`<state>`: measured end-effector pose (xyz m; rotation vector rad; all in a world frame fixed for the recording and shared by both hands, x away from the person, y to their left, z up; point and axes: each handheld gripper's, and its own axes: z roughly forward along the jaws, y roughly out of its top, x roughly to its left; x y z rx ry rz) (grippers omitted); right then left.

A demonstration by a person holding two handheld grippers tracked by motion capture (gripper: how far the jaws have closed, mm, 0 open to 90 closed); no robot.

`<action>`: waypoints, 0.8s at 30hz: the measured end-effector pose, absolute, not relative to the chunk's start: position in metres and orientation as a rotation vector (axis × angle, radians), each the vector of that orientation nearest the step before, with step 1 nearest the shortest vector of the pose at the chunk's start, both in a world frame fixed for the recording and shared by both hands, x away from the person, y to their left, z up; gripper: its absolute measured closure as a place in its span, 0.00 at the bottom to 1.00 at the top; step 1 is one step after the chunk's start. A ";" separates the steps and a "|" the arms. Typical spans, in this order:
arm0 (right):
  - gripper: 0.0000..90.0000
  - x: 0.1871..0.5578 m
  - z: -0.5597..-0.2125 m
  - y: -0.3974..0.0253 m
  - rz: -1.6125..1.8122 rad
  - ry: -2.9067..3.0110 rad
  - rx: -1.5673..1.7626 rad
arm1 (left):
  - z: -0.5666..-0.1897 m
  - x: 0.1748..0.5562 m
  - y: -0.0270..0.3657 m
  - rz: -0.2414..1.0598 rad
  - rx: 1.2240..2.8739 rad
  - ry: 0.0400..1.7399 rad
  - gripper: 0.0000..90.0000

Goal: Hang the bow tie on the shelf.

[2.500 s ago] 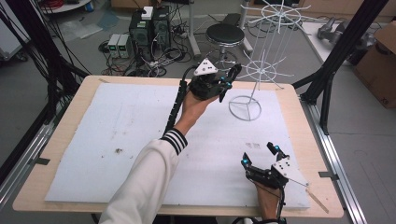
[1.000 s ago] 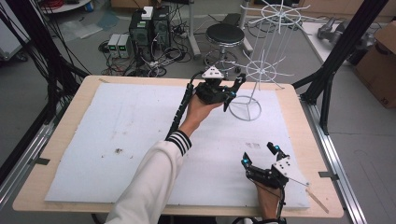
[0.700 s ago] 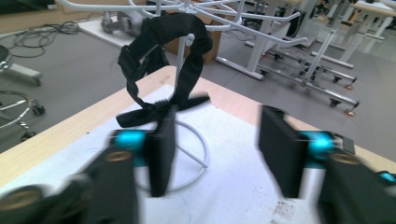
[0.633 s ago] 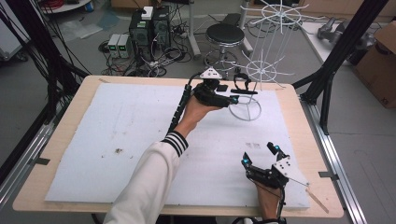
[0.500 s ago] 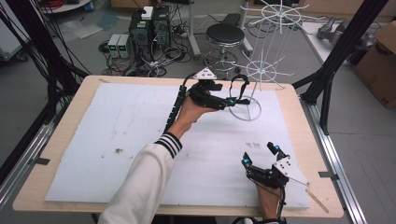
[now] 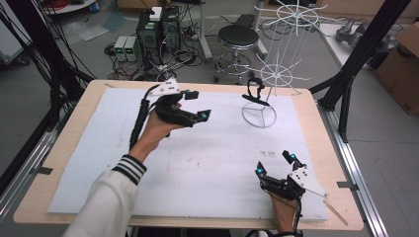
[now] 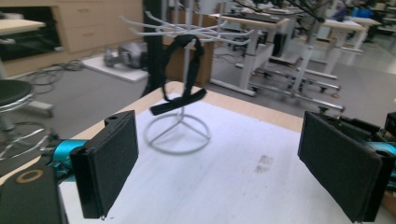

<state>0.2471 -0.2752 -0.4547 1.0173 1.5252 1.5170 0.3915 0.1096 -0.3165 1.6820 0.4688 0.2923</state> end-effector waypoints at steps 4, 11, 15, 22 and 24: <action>0.03 0.247 -0.454 -0.275 1.514 1.531 1.029 | -0.327 0.373 0.147 0.338 1.652 0.480 0.14; 0.03 0.248 -0.454 -0.274 1.506 1.533 1.023 | -0.349 0.346 0.201 0.411 1.640 0.505 0.14; 0.03 0.247 -0.455 -0.274 1.502 1.527 1.017 | -0.365 0.335 0.235 0.414 1.642 0.526 0.14; 0.03 0.247 -0.454 -0.273 1.500 1.534 1.033 | -0.390 0.309 0.280 0.473 1.601 0.561 0.14; 0.03 0.247 -0.454 -0.273 1.497 1.533 1.033 | -0.400 0.302 0.290 0.478 1.574 0.579 0.14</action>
